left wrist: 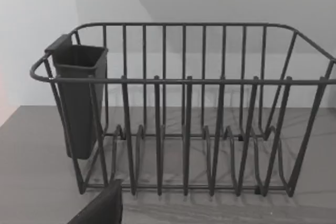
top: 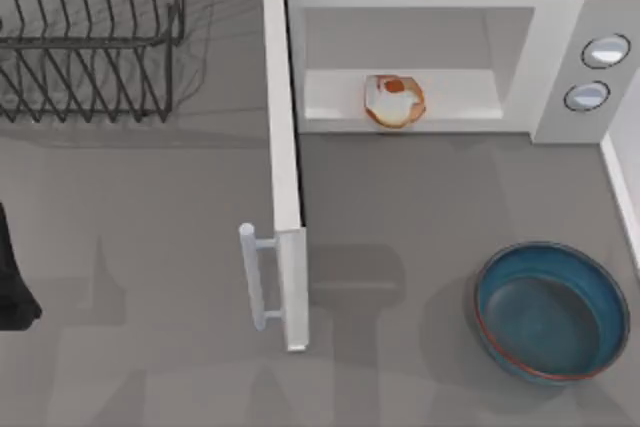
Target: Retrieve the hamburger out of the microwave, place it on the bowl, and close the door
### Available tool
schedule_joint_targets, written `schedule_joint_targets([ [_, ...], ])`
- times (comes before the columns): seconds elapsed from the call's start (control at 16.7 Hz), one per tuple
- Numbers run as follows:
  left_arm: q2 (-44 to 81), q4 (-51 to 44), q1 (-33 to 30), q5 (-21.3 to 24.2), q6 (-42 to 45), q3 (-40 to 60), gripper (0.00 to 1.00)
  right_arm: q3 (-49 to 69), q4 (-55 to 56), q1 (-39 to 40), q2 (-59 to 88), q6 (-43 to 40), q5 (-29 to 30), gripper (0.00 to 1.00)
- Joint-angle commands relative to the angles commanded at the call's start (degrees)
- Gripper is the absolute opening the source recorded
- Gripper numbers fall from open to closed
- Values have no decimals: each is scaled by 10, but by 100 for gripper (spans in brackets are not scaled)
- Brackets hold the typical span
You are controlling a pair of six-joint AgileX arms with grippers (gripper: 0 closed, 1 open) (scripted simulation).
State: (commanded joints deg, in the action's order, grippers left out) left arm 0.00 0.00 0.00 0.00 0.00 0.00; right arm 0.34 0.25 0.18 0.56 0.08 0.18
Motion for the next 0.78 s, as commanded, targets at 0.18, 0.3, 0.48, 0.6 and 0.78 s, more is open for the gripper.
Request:
schedule_joint_targets([
  [0.18, 0, 0, 0, 0, 0, 0, 100, 31, 23, 16, 53, 7, 16, 100],
  [0.3, 0, 0, 0, 0, 0, 0, 100, 67, 49, 35, 118, 15, 35, 100],
  [0.48, 0, 0, 0, 0, 0, 0, 100, 138, 102, 74, 259, 31, 72, 100],
  [0.6, 0, 0, 0, 0, 0, 0, 100, 195, 144, 103, 374, 44, 102, 100],
  [0.78, 0, 0, 0, 0, 0, 0, 100, 286, 212, 152, 569, 64, 150, 100],
])
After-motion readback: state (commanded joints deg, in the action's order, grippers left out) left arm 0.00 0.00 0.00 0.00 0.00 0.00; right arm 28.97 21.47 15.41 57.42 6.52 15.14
